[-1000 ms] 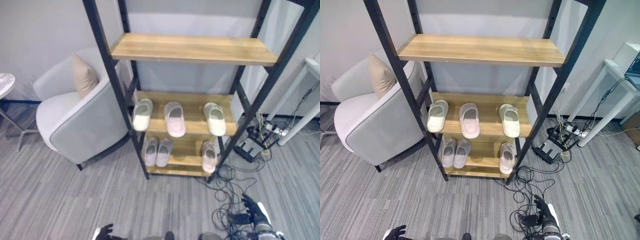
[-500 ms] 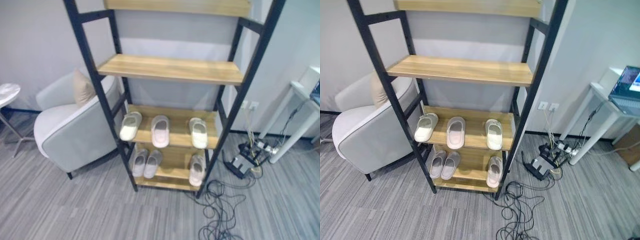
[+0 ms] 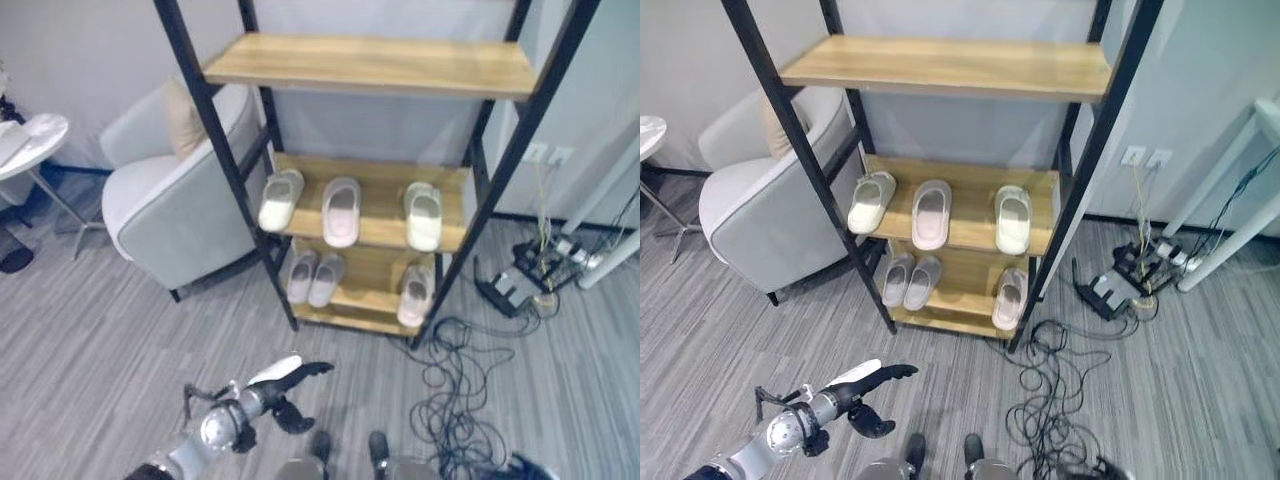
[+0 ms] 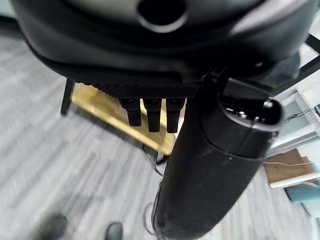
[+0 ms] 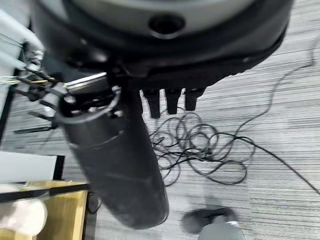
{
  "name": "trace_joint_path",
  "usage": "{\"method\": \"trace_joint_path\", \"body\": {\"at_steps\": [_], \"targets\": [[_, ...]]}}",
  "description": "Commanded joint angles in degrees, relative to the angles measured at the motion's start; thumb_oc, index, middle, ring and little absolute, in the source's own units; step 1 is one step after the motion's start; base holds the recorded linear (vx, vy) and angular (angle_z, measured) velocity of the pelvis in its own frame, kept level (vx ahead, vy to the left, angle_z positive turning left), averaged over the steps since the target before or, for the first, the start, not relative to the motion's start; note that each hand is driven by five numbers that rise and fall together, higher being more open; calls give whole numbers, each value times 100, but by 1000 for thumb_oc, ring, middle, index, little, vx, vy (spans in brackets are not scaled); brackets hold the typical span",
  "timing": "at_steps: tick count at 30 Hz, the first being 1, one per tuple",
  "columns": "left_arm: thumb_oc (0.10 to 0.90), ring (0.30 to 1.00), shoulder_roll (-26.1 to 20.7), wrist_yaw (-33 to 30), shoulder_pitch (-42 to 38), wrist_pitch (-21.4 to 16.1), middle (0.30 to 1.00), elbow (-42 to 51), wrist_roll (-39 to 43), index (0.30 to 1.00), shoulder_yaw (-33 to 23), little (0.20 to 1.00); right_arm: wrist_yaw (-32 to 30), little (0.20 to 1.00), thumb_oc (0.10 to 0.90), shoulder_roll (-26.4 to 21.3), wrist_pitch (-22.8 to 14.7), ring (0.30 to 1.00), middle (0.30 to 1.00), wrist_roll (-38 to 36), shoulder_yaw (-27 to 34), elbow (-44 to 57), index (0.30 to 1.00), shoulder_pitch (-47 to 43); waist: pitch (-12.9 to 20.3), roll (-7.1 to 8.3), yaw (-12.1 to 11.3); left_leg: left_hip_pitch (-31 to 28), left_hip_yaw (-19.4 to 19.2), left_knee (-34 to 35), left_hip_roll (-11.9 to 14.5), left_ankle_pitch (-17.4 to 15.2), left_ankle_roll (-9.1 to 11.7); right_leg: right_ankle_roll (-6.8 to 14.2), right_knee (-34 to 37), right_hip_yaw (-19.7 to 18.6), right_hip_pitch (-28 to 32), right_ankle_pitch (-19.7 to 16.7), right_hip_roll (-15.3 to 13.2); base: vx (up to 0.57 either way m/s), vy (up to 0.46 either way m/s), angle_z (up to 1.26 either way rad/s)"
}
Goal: Arrange the slippers neatly on the shoe rack.
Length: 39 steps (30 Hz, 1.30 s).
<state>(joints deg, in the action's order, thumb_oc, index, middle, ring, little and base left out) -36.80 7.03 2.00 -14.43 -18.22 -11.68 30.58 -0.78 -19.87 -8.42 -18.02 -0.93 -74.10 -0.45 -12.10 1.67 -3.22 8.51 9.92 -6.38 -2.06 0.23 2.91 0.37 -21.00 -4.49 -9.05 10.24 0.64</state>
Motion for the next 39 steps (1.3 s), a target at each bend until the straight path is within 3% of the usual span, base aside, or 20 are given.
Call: {"method": "trace_joint_path", "body": {"at_steps": [1, 4, 7, 8, 10, 14, 15, 16, 18, 21, 24, 25, 26, 27, 28, 30, 33, 35, 38, 39], "targets": [[800, 900, -276, -1, 150, -506, 900, 818, 123, 900, -149, 900, -92, 900, 800, -184, -224, 900, 900, 89, -88, 370, 900, 444, 422, 17, 38, 135, -100, 261, -228, 417, -269, 311, 1792, -190, 1526, -722, -267, 288, 210, 39], [800, 900, -594, 68, 175, -671, 900, 1358, 142, 900, -86, 900, -119, 900, 800, -107, -267, 900, 900, 14, -59, 481, 900, 480, 576, 26, 5, -144, -204, 362, -307, 206, -408, 500, 1783, -244, 1476, -878, -499, 191, 157, -3], [800, 900, -707, -12, 122, -745, 900, 1587, 154, 900, -72, 900, -137, 900, 800, -29, -294, 900, 900, 17, -121, 544, 900, 474, 547, 25, 0, -292, -266, 403, -328, 123, -502, 591, 1162, -309, 1220, -1160, -584, 109, 158, -14], [800, 900, -820, -155, 29, -762, 900, 1893, 151, 900, -165, 900, -205, 900, 800, -6, -290, 900, 900, 36, -173, 665, 900, 412, 386, -85, 33, -416, -365, 414, -290, 82, -572, 593, 452, -137, 818, -1642, -724, 57, 116, -37], [800, 900, -817, -256, 37, -802, 900, 2019, 224, 900, -221, 900, -215, 900, 800, 39, -301, 900, 900, -3, -202, 720, 900, 401, 259, -159, 134, -602, -278, 505, -234, 10, -600, 522, -15, -94, 549, -1513, -644, 148, 165, -42], [800, 900, -874, -322, -89, -890, 900, 2080, 17, 900, -106, 900, -205, 900, 800, 86, -325, 900, 900, -8, -295, 706, 900, 454, 168, -185, 309, -820, -160, 653, -202, -73, -610, 429, 228, -42, 92, -1052, -197, 167, 40, -19], [800, 900, -881, -401, -138, -884, 900, 2082, -100, 900, -105, 900, -238, 900, 800, 112, -350, 900, 900, -35, -339, 672, 900, 535, 87, -131, 373, -956, -164, 720, -212, -179, -585, 442, 700, 81, -126, -1054, -105, 216, -39, -12], [800, 900, -878, -412, -141, -888, 900, 2073, -110, 900, -97, 900, -240, 900, 800, 115, -353, 900, 900, -35, -340, 669, 900, 535, 87, -145, 385, -970, -147, 729, -196, -188, -582, 438, 746, 102, -91, -1066, -94, 341, -103, -9], [800, 900, -790, -599, -153, -895, 900, 1959, -268, 900, -109, 900, -319, 900, 800, 128, -315, 900, 900, 19, -366, 522, 900, 472, -62, -130, 548, -1276, -27, 778, -166, -378, -507, 559, 1490, 217, -541, -1552, -63, 276, -109, 0], [800, 900, -743, -660, -187, -946, 900, 1928, -391, 900, -64, 900, -316, 900, 800, 171, -282, 900, 900, 76, -385, 412, 900, 492, -27, -86, 594, -1438, 155, 729, -179, -483, -467, 551, 1539, 54, -447, -1596, -8, 299, -187, 38], [800, 900, -611, -798, -98, -964, 900, 1969, -418, 900, -106, 900, -341, 900, 800, 131, -306, 900, 900, 36, -408, 399, 900, 485, 106, -63, 550, -1477, 238, 490, -86, -502, -402, 394, 1603, -201, -219, -1607, 132, 277, -214, 50], [800, 900, -527, -894, -135, -931, 900, 1972, -348, 900, -107, 900, -371, 900, 800, 69, -357, 900, 900, 56, -526, 562, 900, 435, 101, -36, 517, -1273, 134, -215, -11, -316, -240, 296, 1601, -147, -70, -1519, 164, 139, -165, 17], [800, 900, -523, -897, -139, -933, 900, 1967, -350, 900, -105, 900, -372, 900, 800, 66, -355, 900, 900, 56, -526, 566, 900, 435, 104, -45, 530, -1208, 146, -329, -16, -372, -237, 295, 1595, -133, -83, -1518, 166, 212, -337, 16], [800, 900, -467, -980, -413, -911, 900, 2004, -315, 900, 41, 900, -471, 900, 800, -28, -422, 900, 900, 115, -674, 753, 900, 378, -88, 56, 486, -569, -115, -1389, 84, 17, -83, 172, 1519, -58, 154, -1326, 122, 45, -164, 9], [800, 900, -459, -994, -458, -911, 900, 1981, -321, 900, 68, 900, -479, 900, 800, -23, -416, 900, 900, 119, -654, 761, 900, 369, -100, 27, 496, -437, -86, -1606, 86, -69, -79, 173, 1486, -26, 114, -1308, 139, 42, -257, 17], [800, 900, -471, -1271, -749, -928, 900, 2076, -479, 900, 204, 900, -619, 900, 800, -103, -449, 900, 900, 271, -871, 922, 900, 227, -330, 138, 355, 149, -6, -2367, -30, -18, -216, 31, 1278, 72, 185, -1121, 166, 50, -172, 13], [800, 900, -551, -1490, -740, -938, 900, 2279, -516, 900, 123, 900, -692, 900, 800, -152, -464, 900, 900, 346, -986, 964, 900, 140, -325, 159, 269, 702, -141, -1700, -21, -139, -275, 53, 1227, 67, 273, -973, 159, 243, -66, -1], [800, 900, -543, -1614, -686, -960, 900, 2444, -478, 900, -23, 900, -706, 900, 800, -171, -523, 900, 900, 494, -1170, 1145, 900, 188, -286, 5, 96, 714, -47, -133, 72, 554, -149, 51, 1121, 5, 420, -771, 361, 251, 45, 1], [800, 900, -535, -1709, -717, -1158, 900, 2760, -281, 900, -86, 900, -721, 900, 800, -149, -512, 900, 900, 571, -1275, 1137, 900, 177, -308, 21, 7, 605, 171, -89, 8, 559, -164, 43, 989, -147, 471, -685, 401, 147, 31, -32], [800, 900, -795, -2152, -810, -1400, 900, 3202, -770, 900, -92, 900, -720, 900, 800, -61, -572, 900, 900, 681, -1390, 1146, 900, 328, -197, 29, 44, 340, 317, 132, -28, 502, -196, 63, 966, -288, 439, -641, 407, 177, 87, -74]]}}
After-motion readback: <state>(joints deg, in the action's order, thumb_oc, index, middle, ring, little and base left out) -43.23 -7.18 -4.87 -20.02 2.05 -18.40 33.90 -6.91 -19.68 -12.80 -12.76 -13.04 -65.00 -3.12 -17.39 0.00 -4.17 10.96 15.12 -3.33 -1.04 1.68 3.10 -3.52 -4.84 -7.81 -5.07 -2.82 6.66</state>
